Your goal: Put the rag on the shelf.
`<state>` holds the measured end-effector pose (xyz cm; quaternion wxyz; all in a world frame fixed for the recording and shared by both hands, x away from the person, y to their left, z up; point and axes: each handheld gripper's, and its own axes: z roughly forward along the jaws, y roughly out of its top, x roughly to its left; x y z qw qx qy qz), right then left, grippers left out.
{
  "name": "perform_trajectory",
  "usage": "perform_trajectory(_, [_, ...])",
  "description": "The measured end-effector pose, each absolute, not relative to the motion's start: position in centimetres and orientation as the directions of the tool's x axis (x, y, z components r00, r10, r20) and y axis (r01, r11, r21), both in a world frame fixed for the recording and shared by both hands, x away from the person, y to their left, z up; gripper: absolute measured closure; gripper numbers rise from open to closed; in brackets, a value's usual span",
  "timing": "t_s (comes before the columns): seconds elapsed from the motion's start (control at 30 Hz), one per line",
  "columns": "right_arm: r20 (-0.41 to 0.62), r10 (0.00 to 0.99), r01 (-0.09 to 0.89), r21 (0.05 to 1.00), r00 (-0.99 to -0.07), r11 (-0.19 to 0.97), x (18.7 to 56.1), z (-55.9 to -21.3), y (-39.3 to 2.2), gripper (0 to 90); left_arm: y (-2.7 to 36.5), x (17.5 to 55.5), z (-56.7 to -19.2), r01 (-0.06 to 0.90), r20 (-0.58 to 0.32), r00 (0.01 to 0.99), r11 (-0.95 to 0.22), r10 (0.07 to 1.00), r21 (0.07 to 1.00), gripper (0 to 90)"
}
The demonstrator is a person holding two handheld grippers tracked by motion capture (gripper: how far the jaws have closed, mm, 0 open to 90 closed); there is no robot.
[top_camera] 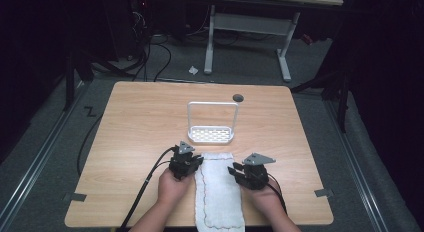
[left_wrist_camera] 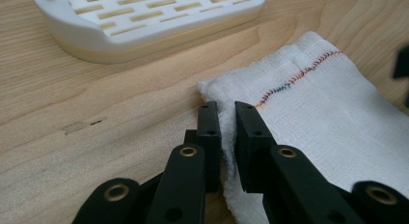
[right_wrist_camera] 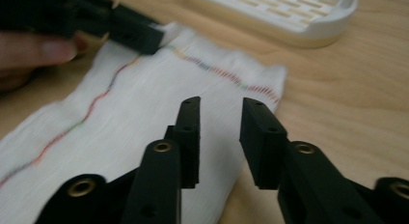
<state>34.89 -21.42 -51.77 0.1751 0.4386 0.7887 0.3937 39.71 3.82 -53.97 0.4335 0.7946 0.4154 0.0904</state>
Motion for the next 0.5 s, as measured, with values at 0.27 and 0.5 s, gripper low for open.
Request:
perform_trajectory(0.27, [0.126, 0.863, 0.630, 0.735, -0.489, 0.250, 38.6, -53.4, -21.0, 59.4, 4.1, 39.9, -54.0, 0.602, -0.255, 0.632, -0.257, 0.732, 0.756, 81.7])
perform_trajectory(0.5, [0.119, 0.847, 0.605, 0.751, -0.518, 0.265, 38.2, -53.7, -20.9, 75.8, 4.1, 40.0, -54.0, 0.606, -0.261, 0.631, -0.253, 0.731, 0.754, 81.8])
